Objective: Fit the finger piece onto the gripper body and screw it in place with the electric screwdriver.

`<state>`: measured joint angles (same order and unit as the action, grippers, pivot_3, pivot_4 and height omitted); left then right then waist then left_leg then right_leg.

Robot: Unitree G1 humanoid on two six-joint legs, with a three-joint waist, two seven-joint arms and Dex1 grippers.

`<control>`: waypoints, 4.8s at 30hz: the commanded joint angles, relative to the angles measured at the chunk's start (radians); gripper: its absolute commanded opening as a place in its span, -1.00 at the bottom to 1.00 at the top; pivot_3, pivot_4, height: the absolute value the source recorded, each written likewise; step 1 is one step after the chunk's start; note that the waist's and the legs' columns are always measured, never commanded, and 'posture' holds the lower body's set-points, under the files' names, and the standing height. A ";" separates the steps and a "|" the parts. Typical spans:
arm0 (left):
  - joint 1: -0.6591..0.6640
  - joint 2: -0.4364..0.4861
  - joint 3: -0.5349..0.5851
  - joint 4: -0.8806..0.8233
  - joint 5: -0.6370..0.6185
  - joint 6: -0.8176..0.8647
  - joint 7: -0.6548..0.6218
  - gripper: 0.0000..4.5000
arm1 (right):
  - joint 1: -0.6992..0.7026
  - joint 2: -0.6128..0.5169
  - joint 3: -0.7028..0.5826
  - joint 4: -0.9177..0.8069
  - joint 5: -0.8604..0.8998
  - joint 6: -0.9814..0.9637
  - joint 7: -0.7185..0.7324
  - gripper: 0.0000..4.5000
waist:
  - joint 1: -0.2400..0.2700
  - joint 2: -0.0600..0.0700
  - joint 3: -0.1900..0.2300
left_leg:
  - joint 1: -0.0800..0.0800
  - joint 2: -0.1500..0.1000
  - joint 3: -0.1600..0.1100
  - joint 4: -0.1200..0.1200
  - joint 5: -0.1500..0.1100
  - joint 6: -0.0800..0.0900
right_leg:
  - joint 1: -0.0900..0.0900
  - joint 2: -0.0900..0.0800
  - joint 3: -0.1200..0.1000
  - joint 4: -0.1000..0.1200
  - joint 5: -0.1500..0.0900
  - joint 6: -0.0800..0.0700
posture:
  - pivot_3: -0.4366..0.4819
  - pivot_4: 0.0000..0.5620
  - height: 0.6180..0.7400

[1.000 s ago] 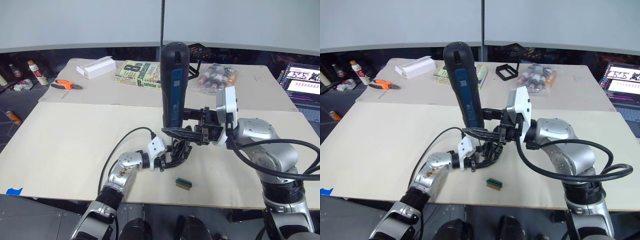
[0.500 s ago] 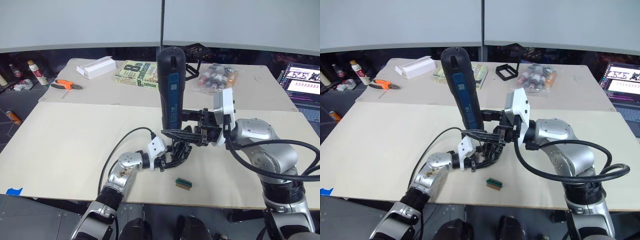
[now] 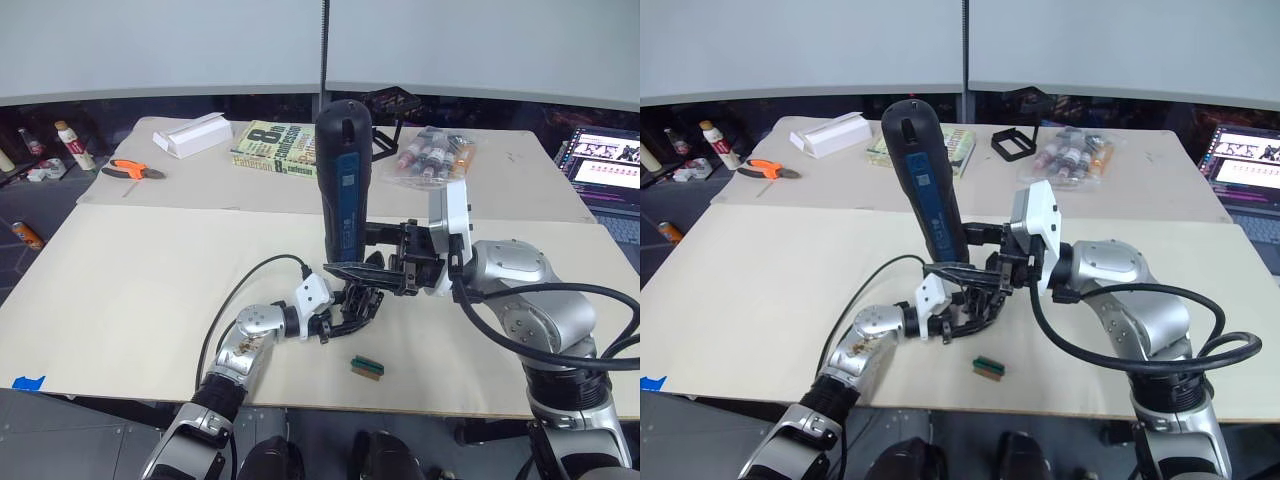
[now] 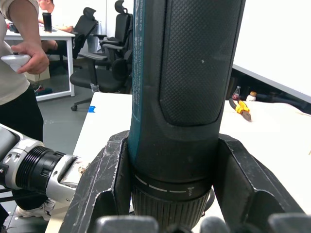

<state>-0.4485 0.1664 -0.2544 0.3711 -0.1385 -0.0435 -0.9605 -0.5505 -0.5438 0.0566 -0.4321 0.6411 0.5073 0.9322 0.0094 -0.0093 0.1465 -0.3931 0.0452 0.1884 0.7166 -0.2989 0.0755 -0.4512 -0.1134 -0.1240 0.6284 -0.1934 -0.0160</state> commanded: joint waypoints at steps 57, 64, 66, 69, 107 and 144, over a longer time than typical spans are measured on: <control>0.019 -0.003 -0.014 -0.036 -0.013 0.025 -0.013 0.02 | 0.152 0.028 0.009 0.021 -0.044 -0.017 -0.098 -0.14 | -0.001 0.000 0.000 | 0.008 0.000 0.000 -0.002 0.000 0.000 | 0.008 0.000 0.000 -0.002 -0.001 0.000 | -0.05 -0.47 1.00; 0.019 0.002 -0.014 -0.038 -0.013 0.028 -0.015 0.02 | 0.123 0.026 0.031 0.047 -0.070 0.009 -0.147 -0.14 | -0.002 0.000 -0.001 | 0.009 0.001 -0.001 -0.002 0.000 0.000 | 0.009 0.000 0.000 -0.002 -0.001 0.000 | -0.05 -0.47 1.00; 0.018 0.001 -0.014 -0.037 -0.014 0.029 -0.015 0.02 | 0.121 0.023 0.038 0.053 -0.075 0.010 -0.152 -0.14 | -0.002 0.000 -0.001 | 0.009 0.001 -0.001 -0.002 0.000 0.000 | 0.009 0.000 0.000 -0.002 -0.001 0.000 | -0.05 -0.47 1.00; 0.018 0.000 -0.013 -0.037 -0.015 0.030 -0.014 0.02 | 0.124 0.022 0.048 0.060 -0.086 0.016 -0.164 -0.14 | -0.002 0.000 -0.001 | 0.009 0.001 -0.001 -0.002 0.000 0.000 | 0.010 0.000 0.000 -0.002 -0.001 0.000 | -0.05 -0.47 1.00; 0.014 0.002 -0.006 -0.045 -0.023 0.050 -0.016 0.02 | 0.191 -0.002 0.099 0.035 -0.081 0.040 -0.187 -0.14 | -0.001 -0.007 -0.013 | 0.011 0.002 -0.002 -0.004 -0.002 0.000 | 0.011 -0.001 0.000 -0.004 -0.002 -0.001 | -0.05 -0.47 1.00; 0.002 -0.011 -0.003 0.024 0.005 -0.004 0.012 0.02 | 0.114 0.010 -0.167 -0.166 0.235 -0.045 -0.071 -0.14 | 0.003 -0.007 -0.011 | -0.004 0.000 -0.003 -0.002 -0.002 0.001 | -0.003 -0.001 -0.001 -0.003 -0.002 0.000 | -0.05 -0.47 1.00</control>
<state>-0.4414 0.1630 -0.2563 0.3762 -0.1374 -0.0453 -0.9581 -0.4157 -0.5283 -0.0652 -0.5451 0.8313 0.4734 0.8684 0.0121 -0.0161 0.1351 -0.3966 0.0456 0.1857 0.7141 -0.3004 0.0761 -0.4541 -0.1144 -0.1253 0.6258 -0.1951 -0.0163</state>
